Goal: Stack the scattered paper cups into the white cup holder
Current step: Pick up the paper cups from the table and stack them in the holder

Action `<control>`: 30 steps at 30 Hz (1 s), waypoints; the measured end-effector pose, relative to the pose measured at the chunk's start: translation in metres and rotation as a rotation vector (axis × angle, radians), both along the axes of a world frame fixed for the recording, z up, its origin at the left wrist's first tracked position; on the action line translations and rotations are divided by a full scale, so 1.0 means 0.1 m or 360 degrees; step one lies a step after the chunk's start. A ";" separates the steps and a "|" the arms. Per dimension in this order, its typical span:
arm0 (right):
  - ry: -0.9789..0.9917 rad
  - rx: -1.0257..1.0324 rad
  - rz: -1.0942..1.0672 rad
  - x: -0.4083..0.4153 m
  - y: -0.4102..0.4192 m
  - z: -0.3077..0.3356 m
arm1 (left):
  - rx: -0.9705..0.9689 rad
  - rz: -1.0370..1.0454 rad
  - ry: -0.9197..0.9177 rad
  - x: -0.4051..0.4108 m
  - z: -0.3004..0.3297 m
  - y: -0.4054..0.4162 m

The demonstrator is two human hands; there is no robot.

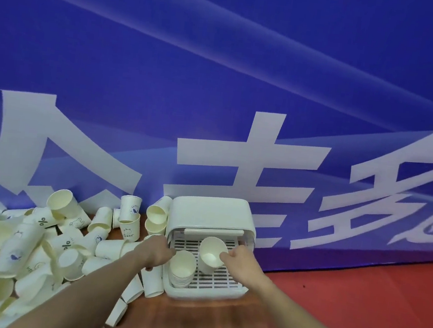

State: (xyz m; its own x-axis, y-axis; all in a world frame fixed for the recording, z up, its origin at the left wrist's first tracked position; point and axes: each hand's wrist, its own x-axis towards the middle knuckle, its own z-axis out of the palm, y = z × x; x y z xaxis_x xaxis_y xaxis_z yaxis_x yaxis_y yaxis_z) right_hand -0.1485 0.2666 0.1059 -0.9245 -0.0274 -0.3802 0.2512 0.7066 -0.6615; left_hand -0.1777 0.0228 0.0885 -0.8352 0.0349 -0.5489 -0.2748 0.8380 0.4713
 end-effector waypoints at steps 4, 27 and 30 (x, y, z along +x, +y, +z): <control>0.0059 0.0001 0.0085 -0.14 -0.24 0.19 | -0.0060 -0.0011 0.0144 -0.05 0.24 -0.15; -0.0163 0.0451 0.0131 0.02 -0.84 -0.54 | -0.0277 0.0127 -0.0106 0.73 -0.40 -1.02; -0.0161 0.0574 0.0023 0.03 -0.90 -0.47 | -0.0258 0.0155 -0.0115 0.75 -0.35 -1.10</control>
State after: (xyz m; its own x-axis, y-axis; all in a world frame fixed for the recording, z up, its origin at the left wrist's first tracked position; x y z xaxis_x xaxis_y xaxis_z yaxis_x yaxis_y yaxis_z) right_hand -0.1450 0.1769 0.0590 -0.8823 0.1122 -0.4571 0.2906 0.8938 -0.3416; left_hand -0.1029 -0.0871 0.0530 -0.7885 -0.1379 -0.5994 -0.3864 0.8693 0.3082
